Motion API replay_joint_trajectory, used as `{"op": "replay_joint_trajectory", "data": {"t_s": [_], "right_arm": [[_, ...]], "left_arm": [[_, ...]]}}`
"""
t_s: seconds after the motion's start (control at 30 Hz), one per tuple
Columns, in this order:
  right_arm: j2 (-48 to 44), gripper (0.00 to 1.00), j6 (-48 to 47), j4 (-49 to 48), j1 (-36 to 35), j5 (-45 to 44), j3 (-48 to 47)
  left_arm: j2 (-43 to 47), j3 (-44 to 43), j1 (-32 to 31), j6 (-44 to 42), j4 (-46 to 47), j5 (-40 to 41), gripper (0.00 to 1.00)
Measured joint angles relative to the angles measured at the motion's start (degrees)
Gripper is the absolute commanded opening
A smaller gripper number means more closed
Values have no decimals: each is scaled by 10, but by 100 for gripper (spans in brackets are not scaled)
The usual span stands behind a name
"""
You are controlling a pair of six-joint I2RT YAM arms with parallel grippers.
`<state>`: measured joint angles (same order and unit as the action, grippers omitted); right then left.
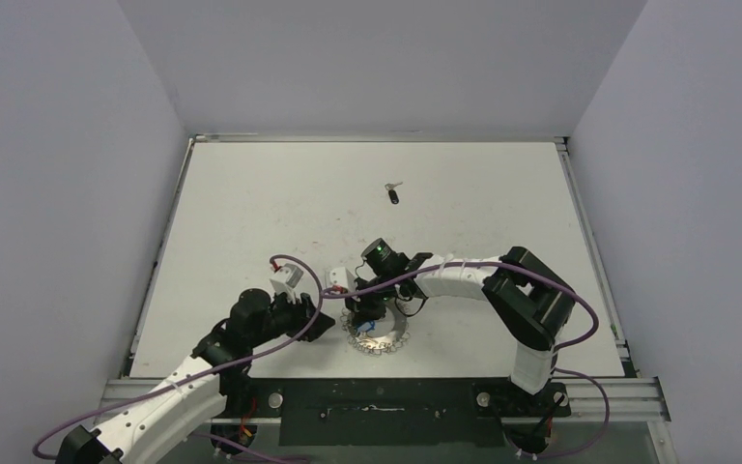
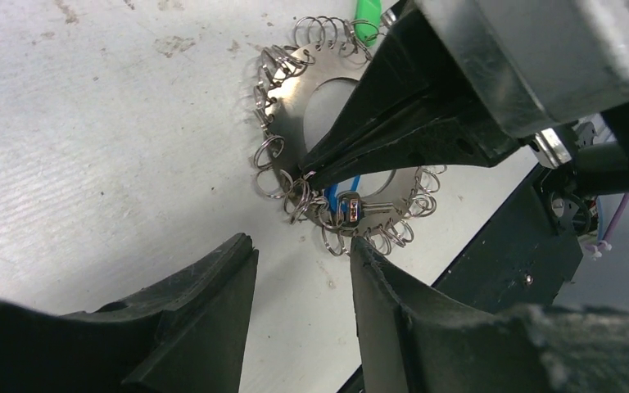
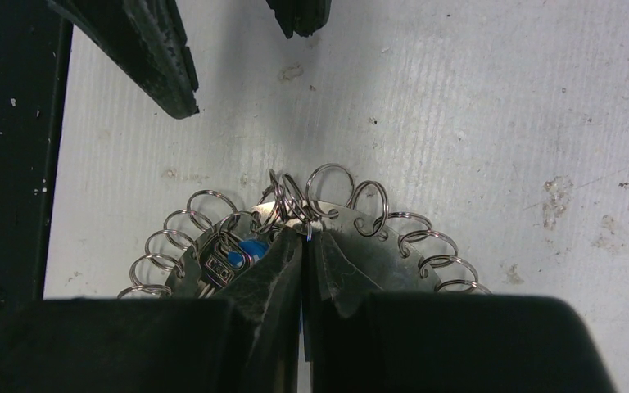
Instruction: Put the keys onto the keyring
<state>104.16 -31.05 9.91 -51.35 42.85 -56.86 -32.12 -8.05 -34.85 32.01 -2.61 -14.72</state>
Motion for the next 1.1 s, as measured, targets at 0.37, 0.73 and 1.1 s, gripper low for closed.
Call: {"op": "replay_joint_trajectory", "data": {"t_s": [0.37,0.73,1.1], "right_arm": [[-7,0,18,-9,0,0,12],[-18,0,47,-55,4,2,41],[-26,0,71,-90,13,7,62]], "left_arm": [[-36,22,-7,-76,114,-35,39],[-129,22,-46,-137,195,-4,37],[-264,22,-110,-193,290,67,32]]}}
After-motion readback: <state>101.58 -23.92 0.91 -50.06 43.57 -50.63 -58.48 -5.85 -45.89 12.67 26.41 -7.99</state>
